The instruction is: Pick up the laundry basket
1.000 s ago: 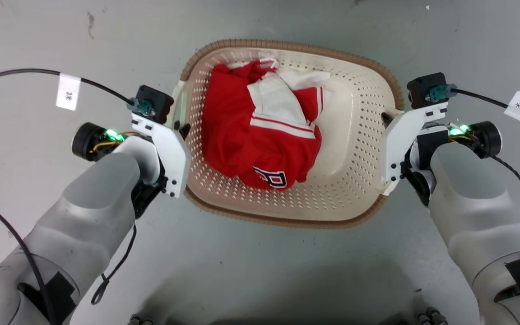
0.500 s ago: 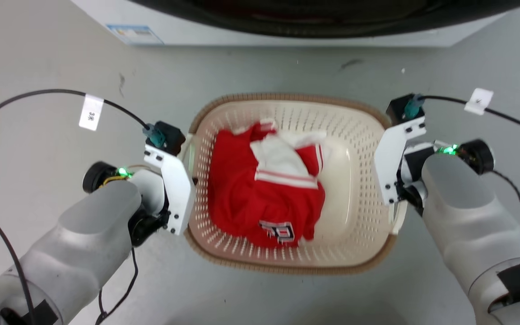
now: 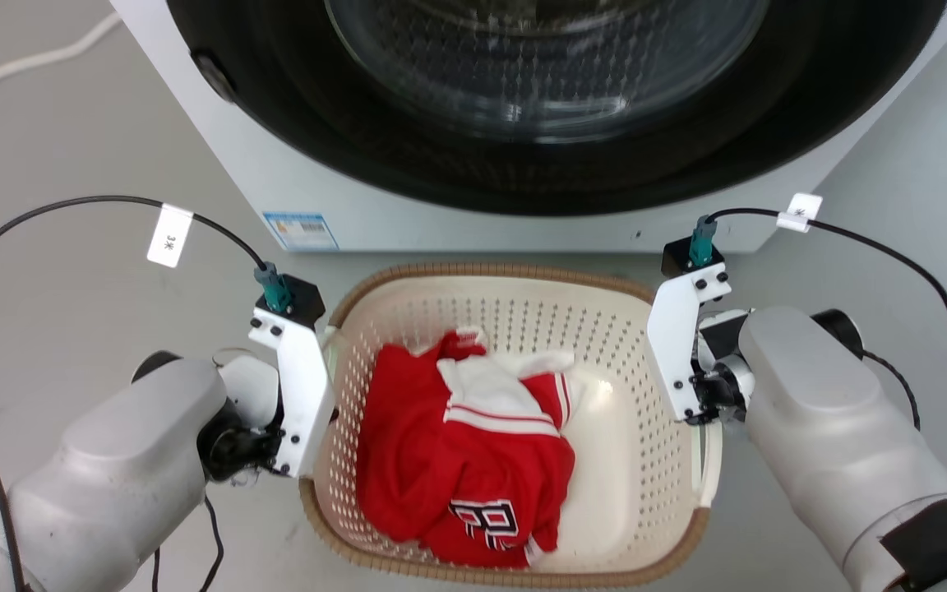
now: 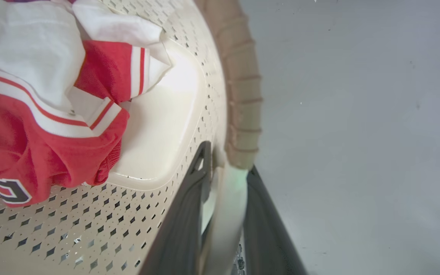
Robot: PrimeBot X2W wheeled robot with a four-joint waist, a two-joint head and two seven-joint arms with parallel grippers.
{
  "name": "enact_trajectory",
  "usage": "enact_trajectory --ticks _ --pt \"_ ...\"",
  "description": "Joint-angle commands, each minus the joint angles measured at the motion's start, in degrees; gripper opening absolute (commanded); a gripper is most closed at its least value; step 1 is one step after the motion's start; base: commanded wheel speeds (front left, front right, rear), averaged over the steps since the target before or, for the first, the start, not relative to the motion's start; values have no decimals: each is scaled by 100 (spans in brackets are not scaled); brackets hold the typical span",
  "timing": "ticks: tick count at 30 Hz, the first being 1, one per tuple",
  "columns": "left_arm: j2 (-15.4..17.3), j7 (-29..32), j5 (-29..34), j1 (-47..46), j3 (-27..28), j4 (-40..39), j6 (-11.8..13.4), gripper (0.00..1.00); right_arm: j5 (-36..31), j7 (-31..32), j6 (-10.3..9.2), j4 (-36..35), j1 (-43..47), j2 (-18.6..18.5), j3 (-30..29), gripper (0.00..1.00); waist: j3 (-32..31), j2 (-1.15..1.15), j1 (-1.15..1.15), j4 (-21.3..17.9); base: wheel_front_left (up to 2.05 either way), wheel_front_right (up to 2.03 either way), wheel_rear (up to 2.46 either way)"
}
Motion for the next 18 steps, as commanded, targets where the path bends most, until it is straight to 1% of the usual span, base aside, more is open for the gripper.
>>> enact_trajectory --ticks 1,5,6,9,13,18 --pt "22 213 -53 131 -6 -185 -62 0 130 223 18 -96 178 -89 225 0 -528 0 1 9 0 0 0" --pt "135 546 -73 203 -1 -381 -62 0 548 624 18 -352 300 -273 511 0 -871 0 1 24 0 0 0" --pt "135 546 -73 203 -1 -381 -62 0 548 624 18 -352 300 -273 511 0 -871 0 1 24 0 0 0" --pt "152 695 -123 269 -3 -460 -62 0 834 829 18 -523 398 -425 666 0 -1069 0 1 40 0 0 0" --pt "115 928 -201 394 -8 -494 -62 0 1117 946 18 -686 442 -554 822 0 -1339 0 1 53 0 0 0" --pt "-30 1169 -352 550 -13 -419 -65 0 1387 1049 18 -810 519 -549 1017 0 -1684 0 1 55 0 0 0"
